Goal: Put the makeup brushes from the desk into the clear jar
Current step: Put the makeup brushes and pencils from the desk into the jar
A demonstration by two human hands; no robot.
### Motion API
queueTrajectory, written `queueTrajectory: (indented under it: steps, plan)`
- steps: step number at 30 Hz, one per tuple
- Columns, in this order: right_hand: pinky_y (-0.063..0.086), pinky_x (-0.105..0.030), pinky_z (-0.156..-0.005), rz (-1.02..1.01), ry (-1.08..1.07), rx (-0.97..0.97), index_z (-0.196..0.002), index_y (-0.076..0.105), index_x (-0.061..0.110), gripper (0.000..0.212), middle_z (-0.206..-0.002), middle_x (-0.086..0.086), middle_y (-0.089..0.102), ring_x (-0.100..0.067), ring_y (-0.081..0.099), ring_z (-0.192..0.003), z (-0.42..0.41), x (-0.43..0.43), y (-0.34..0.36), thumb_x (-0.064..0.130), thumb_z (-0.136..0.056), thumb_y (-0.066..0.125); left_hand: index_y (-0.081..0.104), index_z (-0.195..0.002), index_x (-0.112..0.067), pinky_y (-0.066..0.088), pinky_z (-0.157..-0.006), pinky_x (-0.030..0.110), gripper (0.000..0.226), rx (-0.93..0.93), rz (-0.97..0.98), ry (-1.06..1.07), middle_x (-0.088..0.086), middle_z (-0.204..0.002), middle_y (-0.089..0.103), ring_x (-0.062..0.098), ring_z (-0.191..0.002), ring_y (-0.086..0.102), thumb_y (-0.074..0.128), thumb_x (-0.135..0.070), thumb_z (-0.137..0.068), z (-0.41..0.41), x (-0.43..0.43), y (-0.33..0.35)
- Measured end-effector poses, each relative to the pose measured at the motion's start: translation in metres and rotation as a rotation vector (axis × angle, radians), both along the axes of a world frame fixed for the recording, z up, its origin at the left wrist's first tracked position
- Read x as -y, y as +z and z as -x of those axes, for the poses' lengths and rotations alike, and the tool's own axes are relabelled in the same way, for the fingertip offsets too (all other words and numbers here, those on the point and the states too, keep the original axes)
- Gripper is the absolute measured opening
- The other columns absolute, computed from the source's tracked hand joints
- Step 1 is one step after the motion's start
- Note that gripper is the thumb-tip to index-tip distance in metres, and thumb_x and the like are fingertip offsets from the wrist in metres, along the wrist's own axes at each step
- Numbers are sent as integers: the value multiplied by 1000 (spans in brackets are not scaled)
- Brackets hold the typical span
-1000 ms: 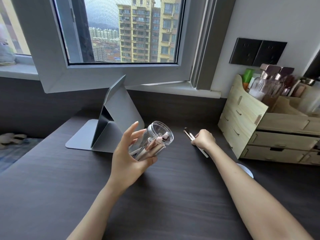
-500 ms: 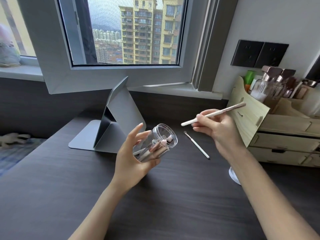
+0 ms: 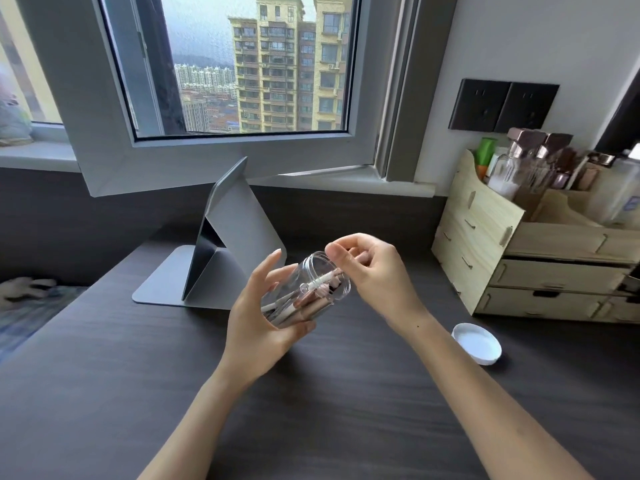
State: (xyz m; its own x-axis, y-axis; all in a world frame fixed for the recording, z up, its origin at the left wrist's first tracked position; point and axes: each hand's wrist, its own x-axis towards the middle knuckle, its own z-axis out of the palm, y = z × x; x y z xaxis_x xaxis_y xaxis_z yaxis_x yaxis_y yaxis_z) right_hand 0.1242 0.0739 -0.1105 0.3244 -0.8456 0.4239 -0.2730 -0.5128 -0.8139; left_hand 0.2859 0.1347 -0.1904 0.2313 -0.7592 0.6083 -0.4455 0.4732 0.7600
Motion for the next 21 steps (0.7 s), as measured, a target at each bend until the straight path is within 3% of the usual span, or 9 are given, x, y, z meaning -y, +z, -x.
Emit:
queueTrajectory:
  steps: [4,6,8,9,11,13,15,17,21]
  plan:
    - [36,-15,-39,-217,70,293,-81,65,18,16,-54,7,57,-1,45,-41,9,11,1,34,-83,66,37,-128,-56,45,-90,10,97,-31,-2,4,-24,-115,63,0,-112,59,85,-19,-52,0,1,0]
    - [37,-18,-36,-243,83,394,-78,65,14,17,-53,5,61,-6,47,-39,16,21,-1,29,-86,64,37,-126,-58,45,-90,10,98,-52,-1,8,-22,-115,64,5,-114,59,85,-18,-51,-1,2,-1]
    - [40,-22,-38,-199,-50,404,-71,65,15,22,-55,2,61,-7,50,-42,25,37,-8,24,-90,60,37,-126,-59,44,-92,11,98,-63,-2,15,-18,-117,63,9,-115,58,84,-19,-50,-2,3,-1]
    - [42,-25,-43,-139,-183,309,-68,64,16,25,-57,0,61,-8,53,-46,29,47,-14,22,-91,58,37,-126,-60,44,-93,12,99,-66,-4,17,-16,-117,63,10,-116,58,85,-19,-50,-2,3,-1]
    - [46,-31,-60,-21,-421,-96,-71,68,15,23,-70,-7,68,-20,61,-64,38,69,-32,24,-90,57,37,-126,-59,44,-94,13,98,-67,-2,20,-15,-118,63,9,-116,58,85,-19,-50,-3,3,-1]
    - [48,-35,-75,-11,-510,-550,-92,72,9,26,-96,-13,72,-32,64,-93,41,86,-54,30,-90,56,37,-127,-57,44,-94,12,98,-64,-6,22,-17,-117,64,8,-115,58,85,-20,-50,-3,3,-1]
    - [47,-36,-82,-18,-499,-839,-107,67,6,35,-113,-15,65,-34,57,-108,39,97,-73,35,-91,54,37,-127,-57,44,-94,13,97,-61,-9,25,-21,-116,64,6,-115,58,85,-20,-51,-3,3,-1]
    - [46,-37,-83,20,-507,-969,-112,64,6,36,-117,-14,59,-33,53,-111,36,101,-85,34,-93,52,37,-127,-58,45,-97,20,97,-60,-9,28,-21,-116,64,7,-116,58,85,-20,-51,-3,2,0]
    - [48,-38,-79,99,-542,-1032,-109,64,4,26,-114,-16,62,-35,59,-105,31,105,-90,18,-96,46,37,-127,-57,45,-98,31,97,-66,-5,28,-16,-119,63,12,-116,59,85,-18,-51,-3,1,2]
